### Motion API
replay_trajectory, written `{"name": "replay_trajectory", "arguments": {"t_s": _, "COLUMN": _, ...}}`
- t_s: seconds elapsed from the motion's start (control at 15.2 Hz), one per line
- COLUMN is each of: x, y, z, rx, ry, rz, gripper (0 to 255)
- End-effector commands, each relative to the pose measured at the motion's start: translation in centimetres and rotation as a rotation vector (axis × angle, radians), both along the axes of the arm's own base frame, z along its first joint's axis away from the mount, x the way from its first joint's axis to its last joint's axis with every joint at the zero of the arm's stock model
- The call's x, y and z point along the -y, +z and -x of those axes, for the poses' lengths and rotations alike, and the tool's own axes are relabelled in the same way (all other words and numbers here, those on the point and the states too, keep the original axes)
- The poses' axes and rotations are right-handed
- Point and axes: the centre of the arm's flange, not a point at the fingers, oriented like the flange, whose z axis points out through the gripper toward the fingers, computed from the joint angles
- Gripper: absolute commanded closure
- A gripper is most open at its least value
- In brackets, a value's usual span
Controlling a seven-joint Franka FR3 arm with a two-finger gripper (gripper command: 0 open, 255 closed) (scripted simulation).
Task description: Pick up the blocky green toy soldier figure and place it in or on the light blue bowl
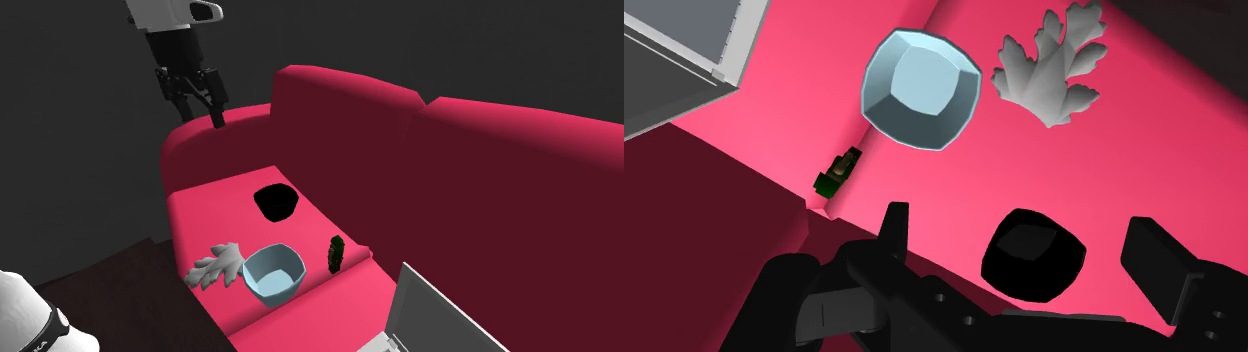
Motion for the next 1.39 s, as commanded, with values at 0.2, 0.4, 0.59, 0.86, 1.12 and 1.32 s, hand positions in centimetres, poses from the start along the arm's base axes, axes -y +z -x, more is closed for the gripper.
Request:
{"name": "replay_trajectory", "arguments": {"t_s": 0.2, "x": 2.5, "y": -5.0, "z": -3.5, "rx": -0.009, "ry": -0.002, "rz": -0.007, "gripper": 0}}
{"name": "replay_trajectory", "arguments": {"t_s": 0.4, "x": 4.1, "y": -8.1, "z": -5.6, "rx": -0.015, "ry": -0.003, "rz": -0.012, "gripper": 0}}
{"name": "replay_trajectory", "arguments": {"t_s": 0.59, "x": 5.7, "y": -11.1, "z": -7.7, "rx": -0.021, "ry": -0.004, "rz": -0.017, "gripper": 0}}
{"name": "replay_trajectory", "arguments": {"t_s": 0.86, "x": 7.9, "y": -15.2, "z": -10.4, "rx": -0.029, "ry": -0.006, "rz": -0.023, "gripper": 0}}
{"name": "replay_trajectory", "arguments": {"t_s": 1.12, "x": 10.0, "y": -19.3, "z": -13.1, "rx": -0.037, "ry": -0.008, "rz": -0.029, "gripper": 0}}
{"name": "replay_trajectory", "arguments": {"t_s": 1.32, "x": 11.6, "y": -22.5, "z": -15.1, "rx": -0.043, "ry": -0.009, "rz": -0.034, "gripper": 0}}
